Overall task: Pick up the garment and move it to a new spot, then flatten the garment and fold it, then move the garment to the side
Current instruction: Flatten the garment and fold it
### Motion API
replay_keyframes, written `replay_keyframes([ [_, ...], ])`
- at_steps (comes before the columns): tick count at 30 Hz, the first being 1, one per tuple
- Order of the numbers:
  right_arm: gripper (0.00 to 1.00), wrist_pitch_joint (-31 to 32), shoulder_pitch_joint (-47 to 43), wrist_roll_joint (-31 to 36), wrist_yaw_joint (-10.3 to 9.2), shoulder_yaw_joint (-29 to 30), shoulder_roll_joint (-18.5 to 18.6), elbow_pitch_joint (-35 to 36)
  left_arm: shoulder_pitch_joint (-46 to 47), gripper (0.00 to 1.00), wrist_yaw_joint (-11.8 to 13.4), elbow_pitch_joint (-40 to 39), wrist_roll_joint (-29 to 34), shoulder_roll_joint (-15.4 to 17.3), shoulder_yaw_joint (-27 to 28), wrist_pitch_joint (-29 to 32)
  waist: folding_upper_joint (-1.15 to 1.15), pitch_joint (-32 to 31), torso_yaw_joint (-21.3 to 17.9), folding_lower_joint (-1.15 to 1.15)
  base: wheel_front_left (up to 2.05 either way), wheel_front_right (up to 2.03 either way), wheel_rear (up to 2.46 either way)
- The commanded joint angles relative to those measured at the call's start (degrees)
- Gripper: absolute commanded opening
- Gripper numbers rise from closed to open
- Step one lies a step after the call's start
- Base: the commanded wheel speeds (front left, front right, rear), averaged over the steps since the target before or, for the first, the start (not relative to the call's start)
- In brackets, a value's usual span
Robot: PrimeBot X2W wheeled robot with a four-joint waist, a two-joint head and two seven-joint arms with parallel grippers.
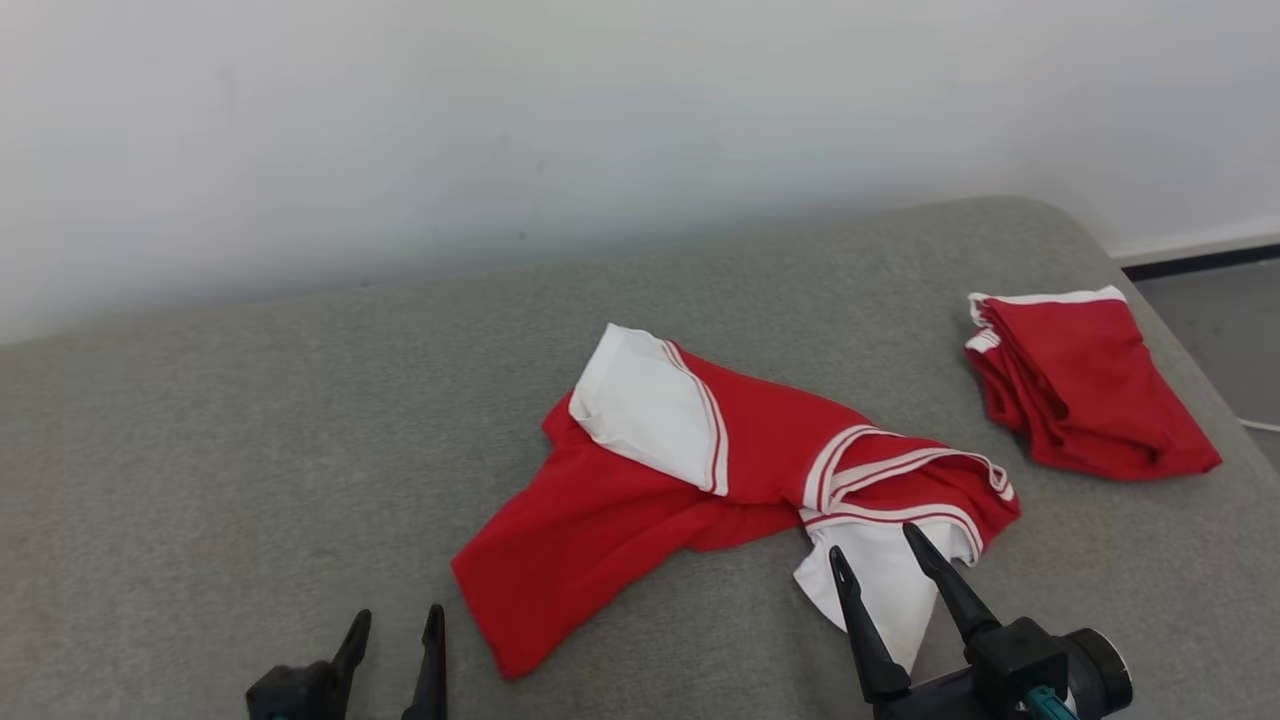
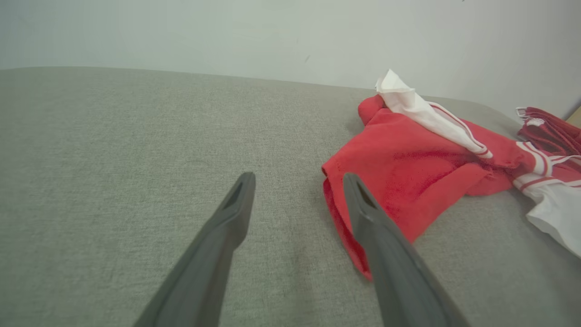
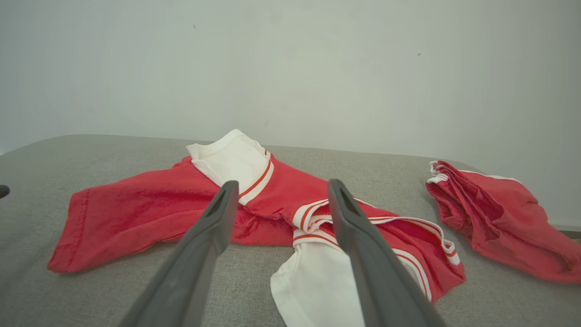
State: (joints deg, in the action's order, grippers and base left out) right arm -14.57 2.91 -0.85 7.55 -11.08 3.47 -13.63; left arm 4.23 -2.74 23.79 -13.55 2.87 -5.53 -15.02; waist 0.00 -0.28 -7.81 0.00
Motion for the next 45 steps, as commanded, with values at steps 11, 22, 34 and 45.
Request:
replay_keyframes([
  [11, 1.0, -0.06, 1.49, -1.3, -0.15, -0.27, -0.25, -0.52, 10.23, 1.0, -0.51, 14.75, -4.36, 0.09, -2.06, 3.27, 0.0, 4.5, -6.24, 0.0, 0.0, 0.0, 0.0],
  [22, 1.0, -0.46, 1.97, -1.49, -0.15, -0.08, -0.43, -0.86, 15.34, 0.0, -1.74, 17.06, -6.61, 1.19, -0.21, 0.6, 0.0, 5.88, -6.4, 0.0, 0.0, 0.0, 0.0],
  [34, 1.0, -0.55, 3.18, -1.27, -0.15, -1.85, 0.09, -0.98, 20.32, 0.0, -0.12, 17.22, -4.99, 6.34, 3.54, -0.19, 0.0, 6.93, -6.02, 0.0, 0.0, 0.0, 0.0],
  [45, 1.0, -0.24, 2.76, -1.1, -0.15, -1.14, 0.71, -0.61, 20.73, 1.0, 0.77, 15.96, -3.87, 6.07, 5.25, -0.21, 0.0, 7.7, -5.91, 0.0, 0.0, 0.0, 0.0],
])
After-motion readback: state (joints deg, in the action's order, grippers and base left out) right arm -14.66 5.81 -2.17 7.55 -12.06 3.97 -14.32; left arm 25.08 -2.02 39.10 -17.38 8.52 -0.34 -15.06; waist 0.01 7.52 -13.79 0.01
